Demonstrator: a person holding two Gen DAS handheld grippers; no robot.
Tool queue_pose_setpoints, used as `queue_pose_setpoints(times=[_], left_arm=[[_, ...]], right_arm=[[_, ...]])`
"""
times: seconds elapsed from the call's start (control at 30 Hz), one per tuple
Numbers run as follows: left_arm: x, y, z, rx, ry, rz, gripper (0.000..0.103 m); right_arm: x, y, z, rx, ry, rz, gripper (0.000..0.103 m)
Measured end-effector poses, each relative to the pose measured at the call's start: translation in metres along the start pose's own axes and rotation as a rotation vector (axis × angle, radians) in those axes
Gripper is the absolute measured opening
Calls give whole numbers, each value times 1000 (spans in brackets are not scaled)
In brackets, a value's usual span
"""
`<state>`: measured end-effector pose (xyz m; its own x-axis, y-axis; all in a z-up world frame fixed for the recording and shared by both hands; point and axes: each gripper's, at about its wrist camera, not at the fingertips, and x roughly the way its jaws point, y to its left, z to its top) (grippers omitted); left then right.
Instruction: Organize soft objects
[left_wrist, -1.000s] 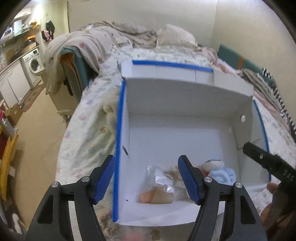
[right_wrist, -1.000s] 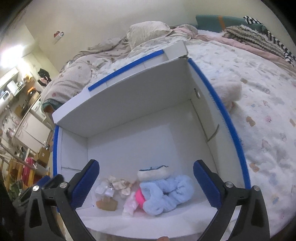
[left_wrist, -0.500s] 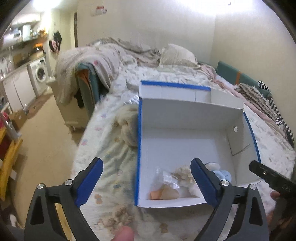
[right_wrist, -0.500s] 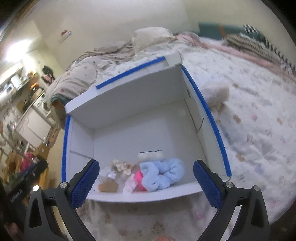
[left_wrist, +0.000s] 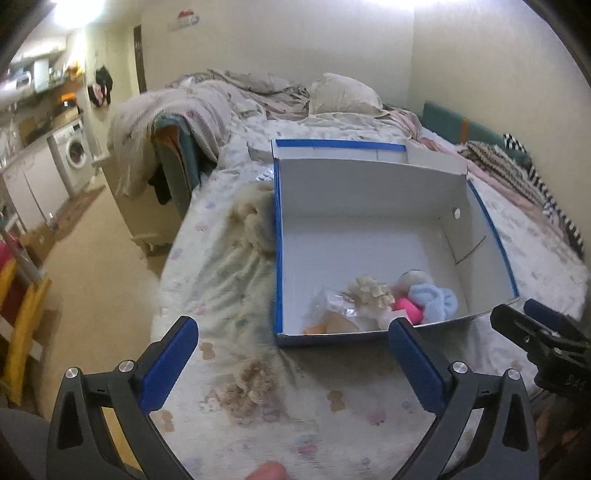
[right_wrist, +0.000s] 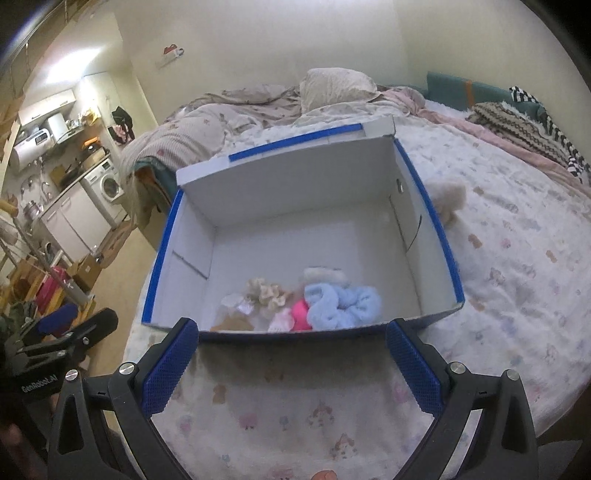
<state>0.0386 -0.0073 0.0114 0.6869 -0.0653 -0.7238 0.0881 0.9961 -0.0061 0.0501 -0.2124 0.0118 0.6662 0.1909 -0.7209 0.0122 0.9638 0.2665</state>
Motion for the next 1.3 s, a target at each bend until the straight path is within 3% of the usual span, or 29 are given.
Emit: queue_pose_setpoints(times=[0.1, 0.37, 1.3], left_arm=[[1, -3, -5, 18, -6, 32, 103], [14, 6, -1, -51, 30, 16, 103], [10, 2, -4, -26, 33, -7, 103]], right_arm=[[6, 1, -2, -6, 13, -22, 103], [15, 0, -1, 3, 30, -41, 103], [12, -3, 1, 3, 20, -49, 103]])
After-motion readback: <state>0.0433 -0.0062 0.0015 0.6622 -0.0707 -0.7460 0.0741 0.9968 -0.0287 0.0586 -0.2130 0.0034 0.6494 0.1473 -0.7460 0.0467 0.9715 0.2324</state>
